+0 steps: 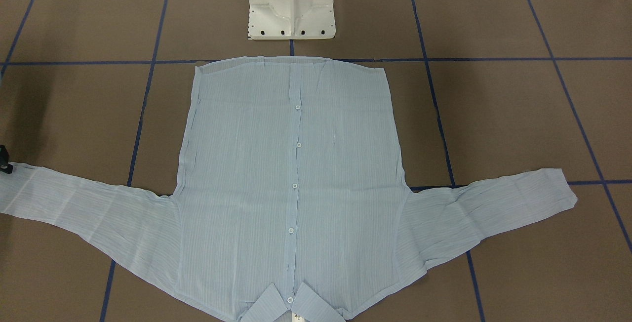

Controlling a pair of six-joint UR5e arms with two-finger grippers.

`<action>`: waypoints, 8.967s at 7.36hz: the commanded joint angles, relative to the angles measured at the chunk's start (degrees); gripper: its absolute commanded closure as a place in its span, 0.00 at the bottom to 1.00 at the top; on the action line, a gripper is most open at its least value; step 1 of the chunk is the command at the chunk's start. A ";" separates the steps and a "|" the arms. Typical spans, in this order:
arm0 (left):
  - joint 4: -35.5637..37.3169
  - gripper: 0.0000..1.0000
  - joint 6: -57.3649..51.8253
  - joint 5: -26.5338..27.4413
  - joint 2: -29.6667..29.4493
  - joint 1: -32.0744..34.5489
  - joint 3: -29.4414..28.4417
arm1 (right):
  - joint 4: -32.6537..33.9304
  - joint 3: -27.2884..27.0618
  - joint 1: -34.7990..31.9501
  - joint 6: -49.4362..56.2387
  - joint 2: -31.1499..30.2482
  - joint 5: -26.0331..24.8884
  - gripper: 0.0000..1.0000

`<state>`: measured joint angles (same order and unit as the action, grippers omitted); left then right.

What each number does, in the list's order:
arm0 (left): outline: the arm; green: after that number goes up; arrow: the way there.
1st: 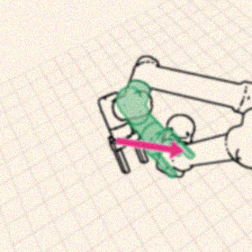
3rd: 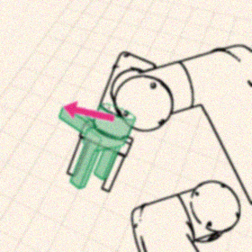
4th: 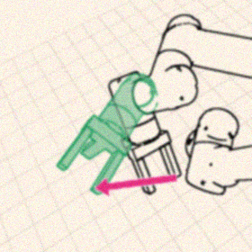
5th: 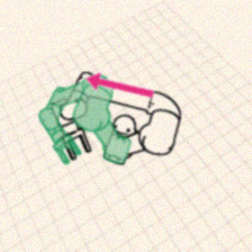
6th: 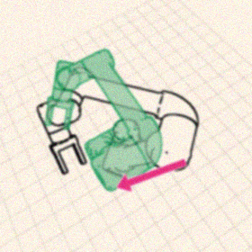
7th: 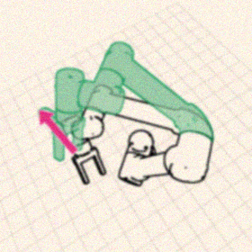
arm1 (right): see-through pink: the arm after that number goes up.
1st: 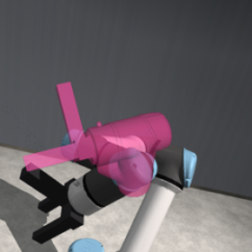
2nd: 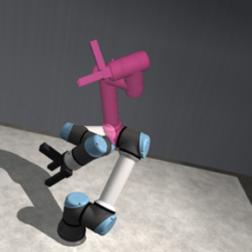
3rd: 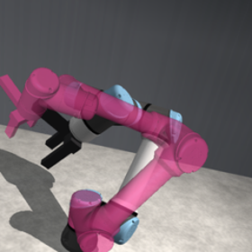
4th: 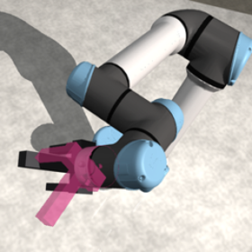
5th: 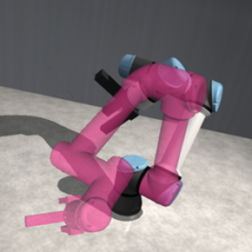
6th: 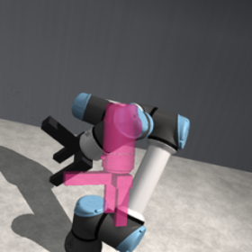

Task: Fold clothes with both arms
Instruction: 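Lower the right gripper to the cuff of the sleeve nearest it and grasp, then carry the held sleeve across the shirt toward the collar with the right gripper, then release the sleeve and raise the right gripper while the left gripper grasps the other cuff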

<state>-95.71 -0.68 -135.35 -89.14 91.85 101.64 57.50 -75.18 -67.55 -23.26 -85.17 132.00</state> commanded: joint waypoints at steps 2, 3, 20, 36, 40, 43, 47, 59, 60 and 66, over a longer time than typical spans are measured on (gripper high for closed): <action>0.00 0.00 0.06 0.00 -0.07 0.00 -0.13 | 0.07 0.03 -0.04 -0.12 0.09 -0.16 0.78; 0.00 0.00 0.06 0.00 -0.07 0.00 -0.13 | 0.85 -0.06 -0.04 -0.12 0.26 -0.16 0.89; -0.35 0.00 1.91 2.02 0.02 -0.09 -2.85 | 19.32 9.68 21.65 -19.55 55.37 -9.11 1.00; -19.44 0.00 24.21 3.07 0.36 -4.27 -9.62 | 23.72 9.05 28.37 -31.24 59.95 -19.45 0.00; -36.45 0.01 55.99 9.91 3.09 -21.85 -9.71 | 40.98 -10.10 19.40 -21.18 45.57 -14.76 0.00; -43.83 0.10 69.20 22.29 2.93 -32.67 -14.42 | 46.48 -20.51 13.77 -10.25 35.54 -11.86 0.00; -46.14 0.25 68.88 26.36 -0.93 -32.96 -21.12 | 46.48 -23.08 12.35 -7.50 31.64 -11.15 0.00; -46.41 0.40 68.62 27.95 -4.28 -33.93 -25.62 | 46.04 -23.17 12.53 -7.50 30.85 -11.32 0.00; -46.32 0.45 68.70 27.95 -4.28 -33.93 -25.62 | 46.04 -23.17 12.53 -7.50 30.85 -11.32 0.00; -46.14 1.00 68.53 27.42 -4.28 -34.01 -25.27 | 46.04 -23.26 12.44 -7.50 30.59 -11.24 0.00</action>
<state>-141.89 67.92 -107.77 -93.43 57.85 76.22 103.54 -98.43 -55.10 -30.76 -54.46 120.69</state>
